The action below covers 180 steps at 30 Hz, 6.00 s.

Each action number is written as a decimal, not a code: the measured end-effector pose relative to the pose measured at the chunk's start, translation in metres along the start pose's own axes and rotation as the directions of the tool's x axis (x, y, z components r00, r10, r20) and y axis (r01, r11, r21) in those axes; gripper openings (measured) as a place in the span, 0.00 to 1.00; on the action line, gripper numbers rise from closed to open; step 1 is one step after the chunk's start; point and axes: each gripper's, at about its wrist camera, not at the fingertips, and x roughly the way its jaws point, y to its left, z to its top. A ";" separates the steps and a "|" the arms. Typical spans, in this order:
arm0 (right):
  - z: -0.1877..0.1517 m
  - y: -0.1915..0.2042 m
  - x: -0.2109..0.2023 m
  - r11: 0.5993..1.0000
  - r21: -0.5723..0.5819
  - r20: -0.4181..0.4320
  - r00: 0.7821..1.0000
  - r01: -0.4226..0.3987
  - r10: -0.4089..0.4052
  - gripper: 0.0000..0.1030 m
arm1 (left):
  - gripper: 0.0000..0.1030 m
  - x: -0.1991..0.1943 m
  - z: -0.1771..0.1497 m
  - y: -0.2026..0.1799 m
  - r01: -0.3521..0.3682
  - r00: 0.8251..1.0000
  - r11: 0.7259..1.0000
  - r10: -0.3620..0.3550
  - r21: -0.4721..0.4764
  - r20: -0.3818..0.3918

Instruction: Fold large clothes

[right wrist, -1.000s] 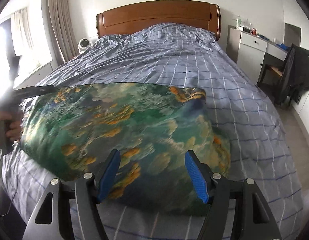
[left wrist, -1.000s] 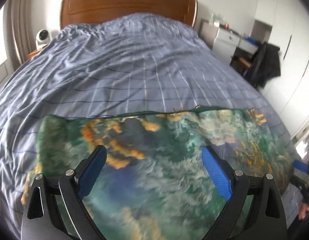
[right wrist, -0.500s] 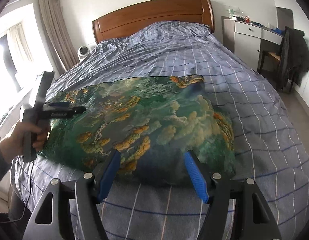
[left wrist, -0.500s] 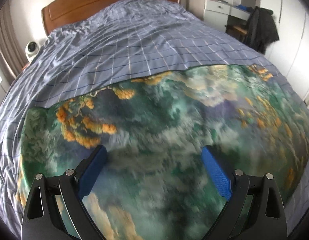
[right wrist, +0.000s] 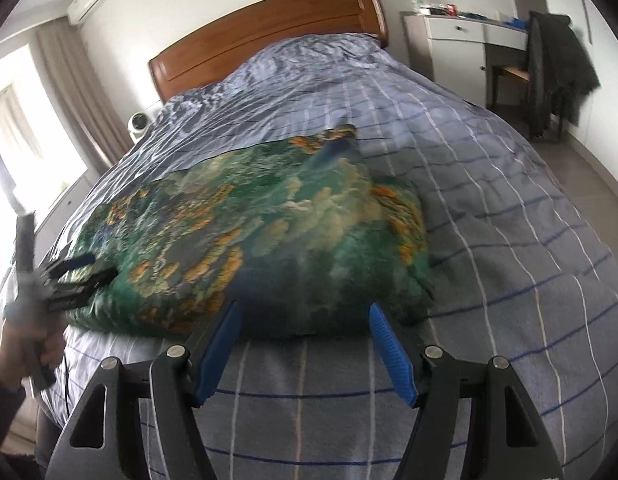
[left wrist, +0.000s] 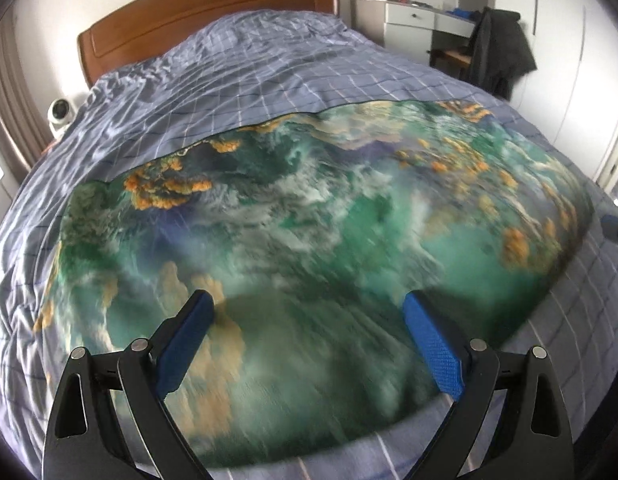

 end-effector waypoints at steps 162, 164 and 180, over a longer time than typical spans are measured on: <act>0.004 0.272 0.083 0.848 -0.456 -0.239 0.955 -0.269 0.175 0.53 | 0.53 0.013 -0.049 0.260 0.237 0.950 0.759 -0.313 -0.606 -0.021; 0.010 0.268 0.072 0.863 -0.433 -0.220 0.959 -0.260 0.179 0.56 | 0.60 0.002 -0.045 0.258 0.225 0.957 0.764 -0.291 -0.604 -0.012; 0.045 0.199 0.004 0.954 -0.293 -0.001 0.998 -0.057 0.059 0.74 | 0.98 -0.118 -0.044 0.224 -0.344 0.932 0.889 0.363 -0.304 0.008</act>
